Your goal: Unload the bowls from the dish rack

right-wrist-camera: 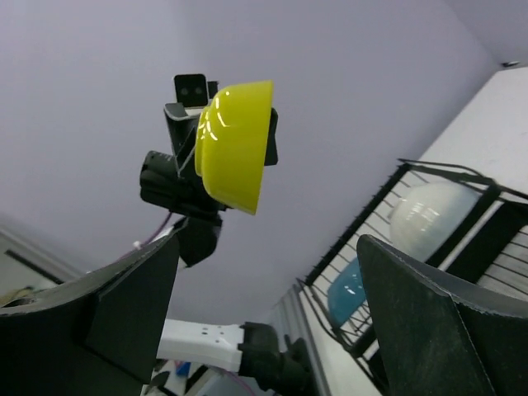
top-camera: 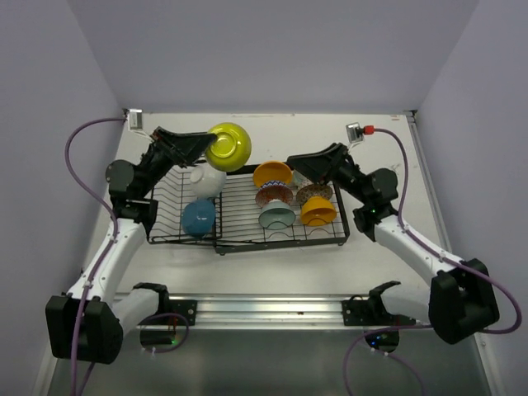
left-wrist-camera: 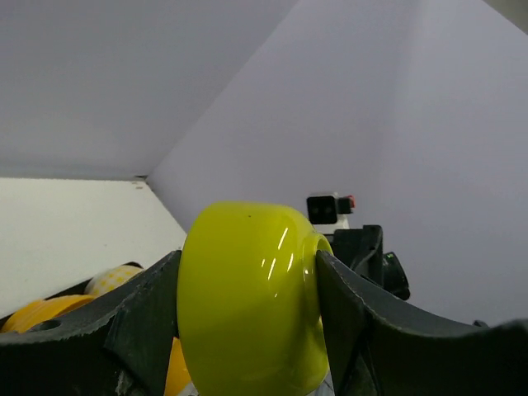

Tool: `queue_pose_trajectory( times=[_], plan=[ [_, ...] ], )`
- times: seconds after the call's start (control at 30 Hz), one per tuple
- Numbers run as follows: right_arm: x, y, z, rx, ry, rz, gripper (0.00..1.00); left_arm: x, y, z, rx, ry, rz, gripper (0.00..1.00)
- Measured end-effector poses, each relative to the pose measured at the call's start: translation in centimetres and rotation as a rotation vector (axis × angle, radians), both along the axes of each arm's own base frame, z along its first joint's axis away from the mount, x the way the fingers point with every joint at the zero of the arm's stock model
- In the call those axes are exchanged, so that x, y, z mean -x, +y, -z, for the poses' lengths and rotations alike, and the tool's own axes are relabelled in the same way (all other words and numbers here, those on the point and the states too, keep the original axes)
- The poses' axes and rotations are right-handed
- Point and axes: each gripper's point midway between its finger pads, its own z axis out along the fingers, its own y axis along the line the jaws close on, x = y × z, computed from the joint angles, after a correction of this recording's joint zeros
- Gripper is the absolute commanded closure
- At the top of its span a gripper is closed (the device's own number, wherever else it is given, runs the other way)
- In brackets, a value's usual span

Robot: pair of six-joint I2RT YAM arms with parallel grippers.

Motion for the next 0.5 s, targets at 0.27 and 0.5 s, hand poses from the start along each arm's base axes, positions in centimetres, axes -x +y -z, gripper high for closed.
queue_pose_trajectory(
  times=[0.27,0.5],
  plan=[
    [2.0,3.9,-1.0,-0.123,0.01,-0.193,0.09,3.0,-4.8,-1.7,0.019,-0.121,0.183,1.0],
    [3.9,4.5,-3.7,-0.192,-0.058,-0.262,0.09,3.0,-6.3,-0.9,0.022,-0.105,0.23,1.0]
  ],
)
